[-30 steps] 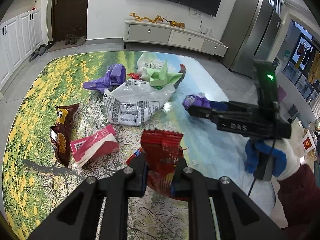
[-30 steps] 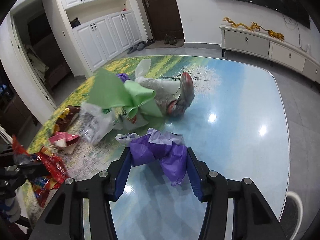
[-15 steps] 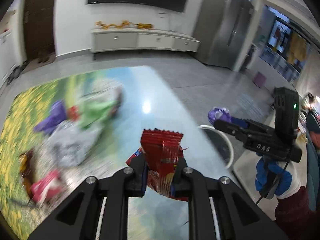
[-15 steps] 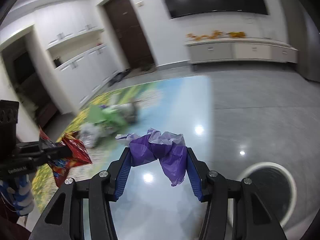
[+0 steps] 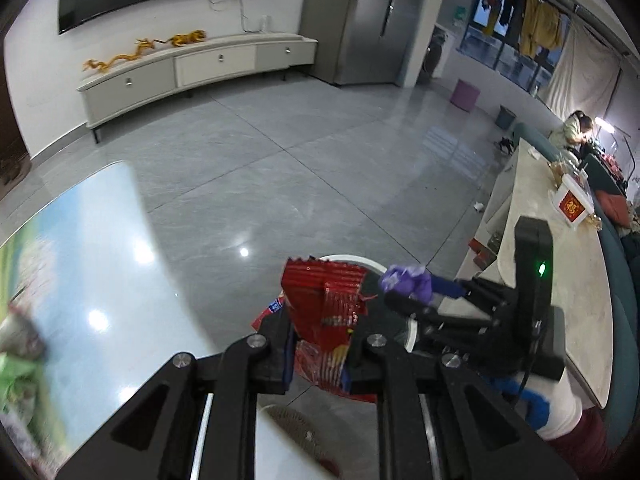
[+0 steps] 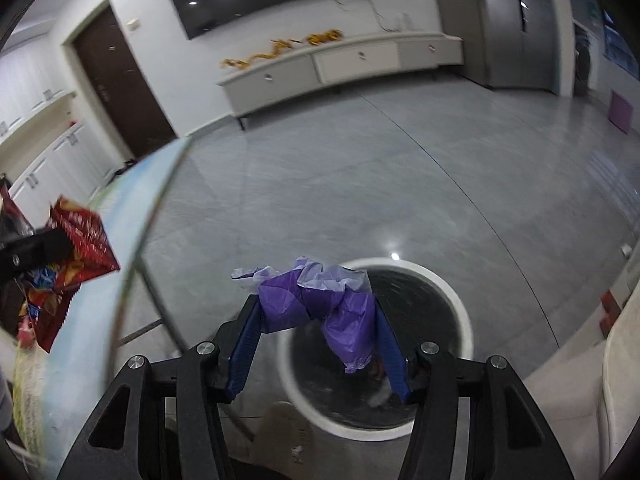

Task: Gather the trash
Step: 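Carry both bags to the bin and open both tools to drop them, then grasp the pink-and-white wrapper with the left tool while the right tool grasps the white printed bag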

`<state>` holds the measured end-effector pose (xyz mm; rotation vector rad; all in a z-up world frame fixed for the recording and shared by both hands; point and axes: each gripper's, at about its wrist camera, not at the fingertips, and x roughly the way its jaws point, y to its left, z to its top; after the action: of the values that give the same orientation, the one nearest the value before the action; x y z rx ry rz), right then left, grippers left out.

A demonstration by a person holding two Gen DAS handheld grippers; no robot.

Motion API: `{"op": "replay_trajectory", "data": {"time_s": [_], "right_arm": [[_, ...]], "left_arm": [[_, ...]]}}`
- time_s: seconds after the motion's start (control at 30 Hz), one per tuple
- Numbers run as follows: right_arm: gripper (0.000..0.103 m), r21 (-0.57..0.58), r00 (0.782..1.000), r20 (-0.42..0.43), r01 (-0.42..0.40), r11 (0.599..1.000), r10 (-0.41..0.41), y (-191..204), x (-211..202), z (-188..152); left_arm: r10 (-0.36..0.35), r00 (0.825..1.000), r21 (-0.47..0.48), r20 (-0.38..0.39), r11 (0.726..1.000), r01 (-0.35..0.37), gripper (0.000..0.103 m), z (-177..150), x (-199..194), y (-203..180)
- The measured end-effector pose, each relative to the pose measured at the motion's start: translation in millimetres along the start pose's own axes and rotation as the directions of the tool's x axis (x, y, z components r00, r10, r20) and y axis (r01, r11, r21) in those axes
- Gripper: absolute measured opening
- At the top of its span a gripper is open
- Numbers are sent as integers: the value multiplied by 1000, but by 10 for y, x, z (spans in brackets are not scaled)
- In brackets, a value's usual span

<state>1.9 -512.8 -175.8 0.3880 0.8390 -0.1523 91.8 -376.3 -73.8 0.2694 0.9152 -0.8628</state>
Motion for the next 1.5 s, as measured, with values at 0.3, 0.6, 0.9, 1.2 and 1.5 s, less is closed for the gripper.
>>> {"op": "replay_trajectory", "data": {"time_s": [0.3, 0.6, 0.9, 1.2, 1.5], "right_arm": [[68, 51, 998, -15, 61, 997, -60, -293, 165, -28], [69, 84, 997, 17, 78, 993, -79, -287, 15, 3], [69, 73, 986, 163, 9, 997, -21, 119, -592, 200], [69, -70, 957, 277, -67, 995, 84, 947, -1186, 402], [69, -210, 952, 240, -139, 968, 189, 1778, -1179, 411]], "left_arm": [[-69, 997, -38, -31, 997, 68, 60, 267, 499, -206], [-56, 998, -7, 16, 998, 56, 61, 296, 230, -205], [37, 989, -33, 140, 999, -33, 61, 190, -427, 49], [123, 962, -62, 244, 992, -111, 61, -211, -1211, 556], [222, 935, -130, 275, 973, -193, 61, -947, -1891, 1343]]}}
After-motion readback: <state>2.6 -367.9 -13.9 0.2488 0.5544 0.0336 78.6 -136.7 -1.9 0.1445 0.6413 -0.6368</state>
